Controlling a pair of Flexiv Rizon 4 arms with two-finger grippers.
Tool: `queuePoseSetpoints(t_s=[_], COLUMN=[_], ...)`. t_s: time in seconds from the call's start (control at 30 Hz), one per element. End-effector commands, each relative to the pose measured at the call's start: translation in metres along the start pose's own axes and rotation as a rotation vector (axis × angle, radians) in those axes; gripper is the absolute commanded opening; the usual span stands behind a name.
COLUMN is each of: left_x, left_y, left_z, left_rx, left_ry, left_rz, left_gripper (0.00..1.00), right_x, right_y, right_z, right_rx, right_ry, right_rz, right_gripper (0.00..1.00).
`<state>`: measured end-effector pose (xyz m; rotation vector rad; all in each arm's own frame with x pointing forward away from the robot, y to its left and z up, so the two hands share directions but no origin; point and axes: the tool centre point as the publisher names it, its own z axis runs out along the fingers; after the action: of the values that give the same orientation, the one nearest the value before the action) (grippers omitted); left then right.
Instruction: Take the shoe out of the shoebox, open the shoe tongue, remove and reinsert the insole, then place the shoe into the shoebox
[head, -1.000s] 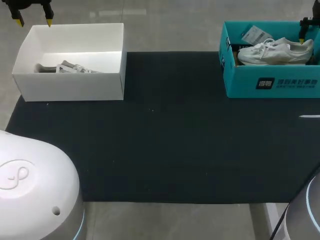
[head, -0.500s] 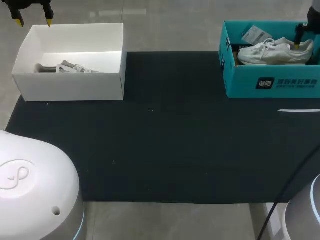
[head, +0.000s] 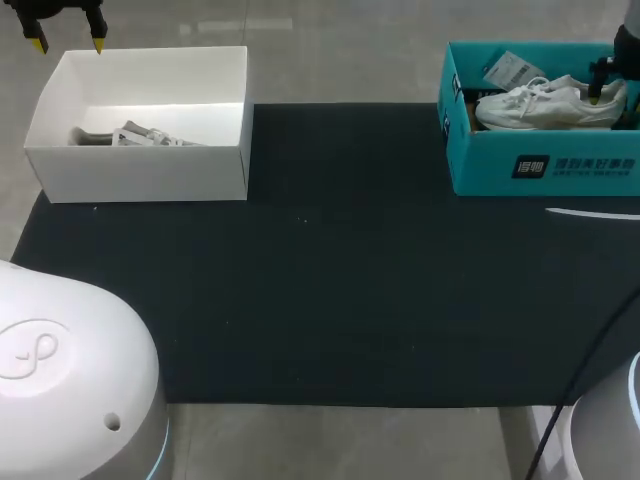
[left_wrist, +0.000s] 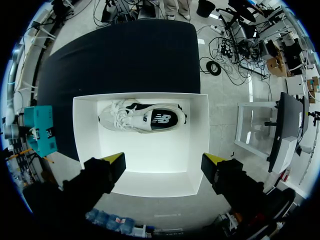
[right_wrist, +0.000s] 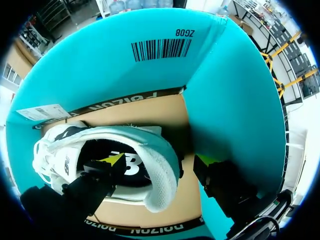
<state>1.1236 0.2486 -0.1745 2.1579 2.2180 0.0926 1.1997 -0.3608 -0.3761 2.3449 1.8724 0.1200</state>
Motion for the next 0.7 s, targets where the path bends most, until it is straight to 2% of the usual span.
queuePoseSetpoints(t_s=[0.03, 0.07, 0.13, 0.27, 0.47, 0.57, 0.63, 0.7], left_x=[0.0, 0.0, 0.0, 0.0, 0.0, 0.0, 0.0, 0.0], left_y=[0.0, 0.0, 0.0, 0.0, 0.0, 0.0, 0.0, 0.0], left_z=[0.0, 0.0, 0.0, 0.0, 0.0, 0.0, 0.0, 0.0], left_rx=[0.0, 0.0, 0.0, 0.0, 0.0, 0.0, 0.0, 0.0], left_ry=[0.002, 0.002, 0.002, 0.002, 0.002, 0.002, 0.002, 0.002], left_rz=[0.001, 0.001, 0.001, 0.001, 0.001, 0.001, 0.001, 0.001], left_gripper=[1.0, 1.0, 1.0, 1.0, 1.0, 1.0, 1.0, 1.0], right_x=[-0.003, -0.003, -0.003, -0.004, -0.002, -0.002, -0.003, -0.005], right_y=[0.019, 0.02, 0.021, 0.022, 0.015, 0.011, 0.008, 0.006], right_z=[0.014, 0.015, 0.016, 0.018, 0.019, 0.018, 0.019, 0.017], right_rx=[0.205, 0.217, 0.234, 0.252, 0.273, 0.285, 0.293, 0.297], right_ry=[0.01, 0.016, 0.014, 0.015, 0.009, 0.001, -0.01, -0.02], right_rz=[-0.006, -0.011, -0.023, -0.025, -0.024, -0.018, -0.013, -0.006], right_gripper=[0.91, 0.91, 0.84, 0.49, 0.41, 0.31, 0.2, 0.0])
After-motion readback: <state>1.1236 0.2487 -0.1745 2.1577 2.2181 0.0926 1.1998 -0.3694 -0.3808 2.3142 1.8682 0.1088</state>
